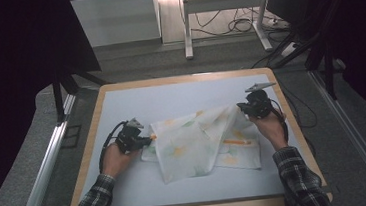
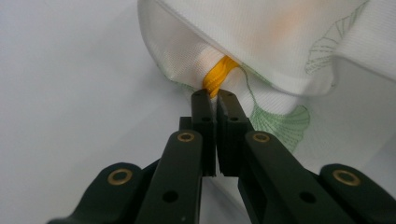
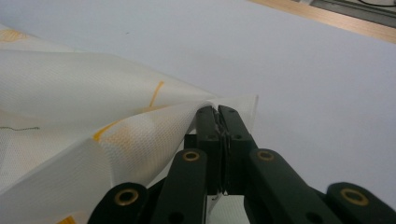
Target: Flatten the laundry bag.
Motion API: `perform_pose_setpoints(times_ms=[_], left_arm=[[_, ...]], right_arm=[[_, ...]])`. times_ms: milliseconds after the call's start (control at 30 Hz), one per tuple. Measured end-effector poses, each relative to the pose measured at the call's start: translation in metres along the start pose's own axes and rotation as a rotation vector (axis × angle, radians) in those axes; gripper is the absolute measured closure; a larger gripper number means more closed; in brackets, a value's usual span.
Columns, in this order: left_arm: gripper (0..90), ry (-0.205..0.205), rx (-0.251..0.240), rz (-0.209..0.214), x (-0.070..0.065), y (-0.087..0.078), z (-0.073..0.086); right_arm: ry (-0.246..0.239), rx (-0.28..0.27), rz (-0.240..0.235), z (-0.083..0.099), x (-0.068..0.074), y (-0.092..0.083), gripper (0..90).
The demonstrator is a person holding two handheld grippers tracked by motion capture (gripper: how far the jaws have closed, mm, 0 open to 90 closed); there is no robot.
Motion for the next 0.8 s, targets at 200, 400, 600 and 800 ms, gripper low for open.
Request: perform_pose_setpoints(times_ms=[200,400,600,800], left_arm=[[73.3,0.003,0.025,-0.015,-0.027,-0.024,0.023],[39.3,0.079,-0.095,-0.030,-0.051,-0.065,0.040],[24.7,0.188,-0.088,0.075,-0.084,-0.048,0.034],[18.2,0.152,-0.119,0.200,-0.099,-0.031,0.018]], right_arm=[[-0.027,0.000,-0.065,0.009,0.017,-0.013,87.7],[-0.023,0.003,-0.068,0.009,0.021,-0.016,87.6],[-0.010,0.001,-0.065,0.010,0.019,-0.014,87.5],[-0.010,0.005,-0.061,0.011,0.019,-0.015,87.5]])
Point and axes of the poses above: each handheld gripper's, and its own axes: y roughly forward along the jaws, z roughly out of its underside, x roughly to its left, the point moved 1 cm from there along y, roughly forward along the jaws, and after that the axes turned 13 degrees about -x, right-handed, at the moved point
